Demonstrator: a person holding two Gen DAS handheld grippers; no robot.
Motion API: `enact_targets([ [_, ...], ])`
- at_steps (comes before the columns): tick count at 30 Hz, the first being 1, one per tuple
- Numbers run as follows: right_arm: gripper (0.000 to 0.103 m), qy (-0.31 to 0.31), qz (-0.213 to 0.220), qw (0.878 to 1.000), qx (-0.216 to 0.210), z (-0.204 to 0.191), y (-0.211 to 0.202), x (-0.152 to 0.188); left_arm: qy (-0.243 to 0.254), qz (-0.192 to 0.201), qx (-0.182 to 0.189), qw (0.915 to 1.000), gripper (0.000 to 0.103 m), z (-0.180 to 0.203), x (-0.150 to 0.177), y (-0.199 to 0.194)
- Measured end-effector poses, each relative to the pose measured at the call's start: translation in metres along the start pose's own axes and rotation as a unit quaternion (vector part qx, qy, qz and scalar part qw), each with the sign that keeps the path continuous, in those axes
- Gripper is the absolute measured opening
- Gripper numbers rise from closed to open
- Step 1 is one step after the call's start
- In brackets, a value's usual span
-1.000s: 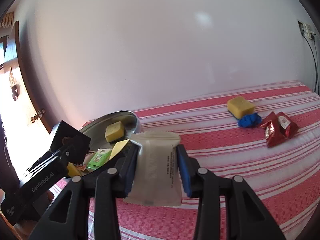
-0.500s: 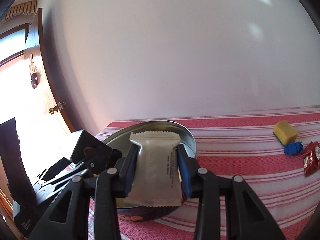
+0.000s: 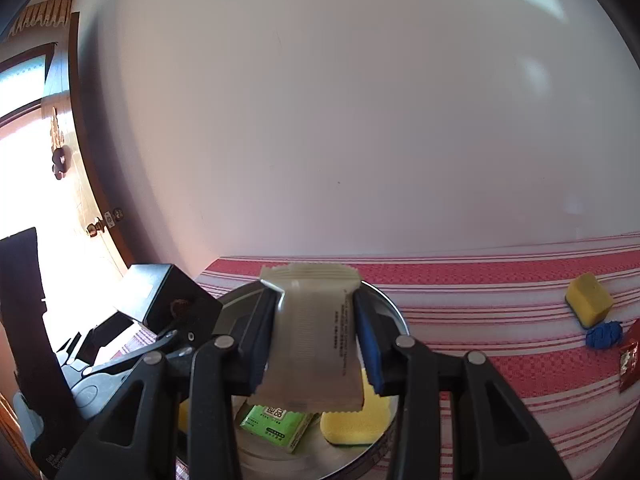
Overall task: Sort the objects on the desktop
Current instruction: 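Lower the box and packet into the tin and open both grippers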
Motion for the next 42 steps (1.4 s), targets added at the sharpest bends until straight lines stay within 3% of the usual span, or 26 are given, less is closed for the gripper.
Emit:
enact_targets([
  [6,0.039,0.001,-0.008,1.0,0.002,-0.006,0.018,-0.004,0.037,-0.014,-0.025,0.9989,0.098,0.002,0.003,0.018],
  [11,0.047,-0.011,-0.015,1.0,0.002,-0.006,0.032,0.0,0.052,-0.037,-0.049,0.9968,0.099,-0.005,0.014,0.035],
  [13,0.068,-0.014,-0.014,1.0,0.006,-0.005,0.035,0.005,0.054,-0.063,-0.052,0.9952,0.099,-0.006,0.024,0.044],
  [18,0.086,0.002,0.018,0.999,0.029,0.014,0.018,0.008,0.03,-0.055,-0.04,0.9972,0.1,-0.01,0.022,0.04],
  [22,0.103,0.023,0.07,0.995,0.068,0.037,-0.006,-0.001,0.024,-0.04,-0.039,0.9981,0.1,-0.007,0.021,0.036],
  [25,0.103,0.02,0.096,0.99,0.101,0.05,-0.022,-0.003,0.029,-0.024,-0.044,0.9983,0.1,-0.006,0.019,0.033],
  [31,0.103,0.021,0.079,0.986,0.144,0.07,-0.024,0.008,0.041,0.015,-0.055,0.9975,0.1,-0.006,0.01,0.027],
  [34,0.103,0.03,0.089,0.985,0.146,0.076,-0.032,0.009,0.04,0.034,-0.051,0.9973,0.1,-0.004,0.007,0.021],
  [37,0.103,0.037,0.095,0.983,0.15,0.083,-0.043,0.01,0.023,0.047,-0.033,0.9981,0.1,-0.002,0.004,0.014],
  [42,0.103,0.046,0.108,0.974,0.194,0.095,-0.057,0.009,-0.01,0.053,0.035,0.998,0.1,0.016,0.01,-0.004],
])
Point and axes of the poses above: each gripper's, at about its wrist camera, not at the fingertips, and y roughly the way its jaws point, z to its right, x to its underside, the point moved 10 cm from there along y, roughly the way its jaws point, and after that the axes turned 12 degrees about -y, right-handed, at the moved point
